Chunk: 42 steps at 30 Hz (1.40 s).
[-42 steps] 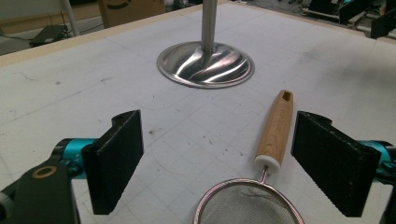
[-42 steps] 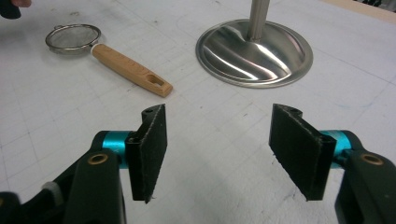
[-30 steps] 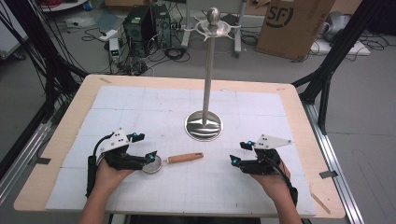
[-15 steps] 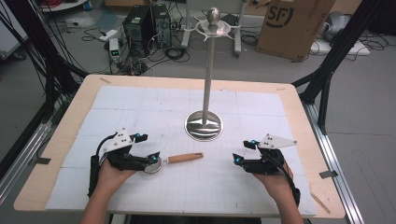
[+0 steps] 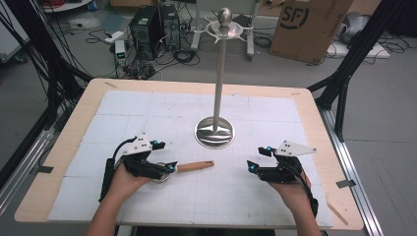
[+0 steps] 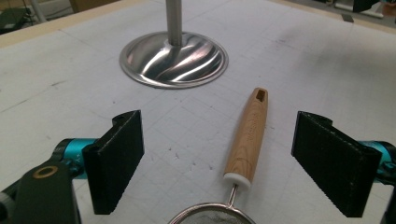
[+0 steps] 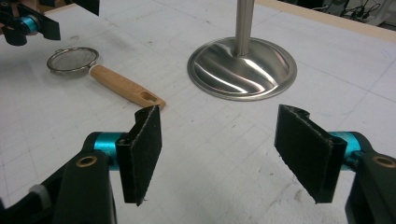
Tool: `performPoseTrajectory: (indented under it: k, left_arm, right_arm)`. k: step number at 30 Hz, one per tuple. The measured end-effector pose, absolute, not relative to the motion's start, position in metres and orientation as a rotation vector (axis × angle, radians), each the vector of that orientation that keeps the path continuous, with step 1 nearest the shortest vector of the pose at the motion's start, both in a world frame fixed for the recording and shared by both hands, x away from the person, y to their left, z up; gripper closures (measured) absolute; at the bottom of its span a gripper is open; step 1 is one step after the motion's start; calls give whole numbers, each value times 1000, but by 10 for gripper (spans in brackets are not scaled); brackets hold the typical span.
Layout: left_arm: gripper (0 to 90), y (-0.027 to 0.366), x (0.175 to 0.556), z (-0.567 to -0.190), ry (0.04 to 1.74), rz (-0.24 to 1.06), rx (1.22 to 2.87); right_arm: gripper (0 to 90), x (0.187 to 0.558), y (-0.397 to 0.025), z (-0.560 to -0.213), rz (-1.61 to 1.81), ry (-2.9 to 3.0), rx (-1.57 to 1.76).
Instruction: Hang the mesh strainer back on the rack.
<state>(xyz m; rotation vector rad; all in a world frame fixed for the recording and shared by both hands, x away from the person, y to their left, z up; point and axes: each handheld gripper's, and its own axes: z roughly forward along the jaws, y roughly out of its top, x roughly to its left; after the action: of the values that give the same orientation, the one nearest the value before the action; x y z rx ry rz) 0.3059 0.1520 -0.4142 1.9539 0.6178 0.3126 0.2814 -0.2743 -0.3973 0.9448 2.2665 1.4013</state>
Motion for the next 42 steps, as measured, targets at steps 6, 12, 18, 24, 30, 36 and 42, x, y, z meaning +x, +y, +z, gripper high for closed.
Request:
performPoseTrajectory:
  k: [6, 12, 18, 24, 30, 36, 42]
  left_arm:
    - [179, 129, 312, -417, 569, 277, 2089]
    - [197, 120, 316, -420, 558, 271, 2190]
    - [279, 110, 319, -424, 510, 246, 2282]
    - [459, 104, 315, -426, 466, 265, 2390]
    - [589, 102, 316, -426, 470, 262, 2444]
    - [644, 100, 317, -426, 480, 246, 2477]
    - [673, 102, 315, -424, 537, 243, 2473]
  right_arm:
    - [312, 282, -275, -398, 1403, 2265, 941]
    - [312, 283, -273, -400, 1396, 2281, 940]
    - [312, 283, -271, -401, 1395, 2298, 941]
    - [312, 283, -271, -402, 1394, 2299, 948]
    - [312, 284, -271, -402, 1394, 2297, 946]
    - [312, 284, -271, -403, 1392, 2301, 946]
    - [314, 284, -270, -404, 1388, 2304, 943]
